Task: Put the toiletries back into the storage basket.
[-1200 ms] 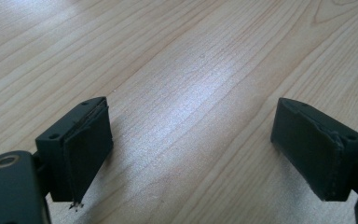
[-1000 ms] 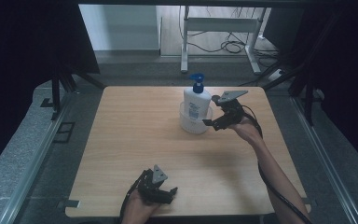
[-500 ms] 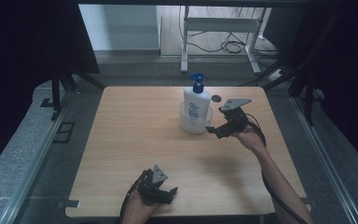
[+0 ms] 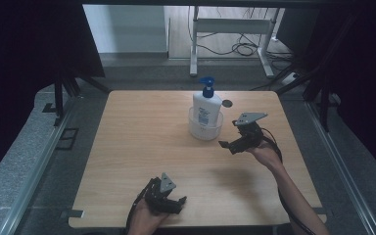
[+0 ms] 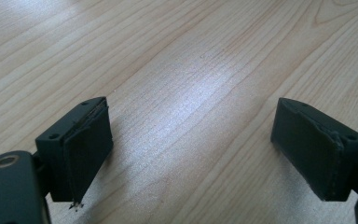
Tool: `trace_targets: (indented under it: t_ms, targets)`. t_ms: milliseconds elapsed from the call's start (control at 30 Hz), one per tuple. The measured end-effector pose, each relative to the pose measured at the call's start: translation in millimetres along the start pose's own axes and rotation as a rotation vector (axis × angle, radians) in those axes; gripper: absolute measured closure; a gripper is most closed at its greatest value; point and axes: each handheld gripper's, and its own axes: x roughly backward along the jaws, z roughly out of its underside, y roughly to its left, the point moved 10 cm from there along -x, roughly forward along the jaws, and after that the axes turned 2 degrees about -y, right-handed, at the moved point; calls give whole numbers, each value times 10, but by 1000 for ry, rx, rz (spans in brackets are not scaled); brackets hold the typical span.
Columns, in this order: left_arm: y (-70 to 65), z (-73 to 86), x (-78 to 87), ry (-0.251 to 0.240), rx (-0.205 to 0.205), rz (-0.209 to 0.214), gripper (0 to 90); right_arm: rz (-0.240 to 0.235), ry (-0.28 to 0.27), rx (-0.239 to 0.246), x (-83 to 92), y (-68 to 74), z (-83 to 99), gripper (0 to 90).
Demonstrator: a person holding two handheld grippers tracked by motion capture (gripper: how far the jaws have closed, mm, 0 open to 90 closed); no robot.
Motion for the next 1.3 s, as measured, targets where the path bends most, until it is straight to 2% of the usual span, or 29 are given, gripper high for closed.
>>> trace_targets:
  t_ms: [567, 900, 1300]
  targets:
    - [-1, -1, -1, 0, 2, -2, 119, -5, -9, -17, 171, 113, 201, 3]
    - [2, -3, -2, -1, -2, -2, 119, -9, -8, -58, 279, 173, 441, 3]
    - [-3, -5, -4, -3, 3, -3, 119, 10, 6, -95, 394, 249, 757, 4]
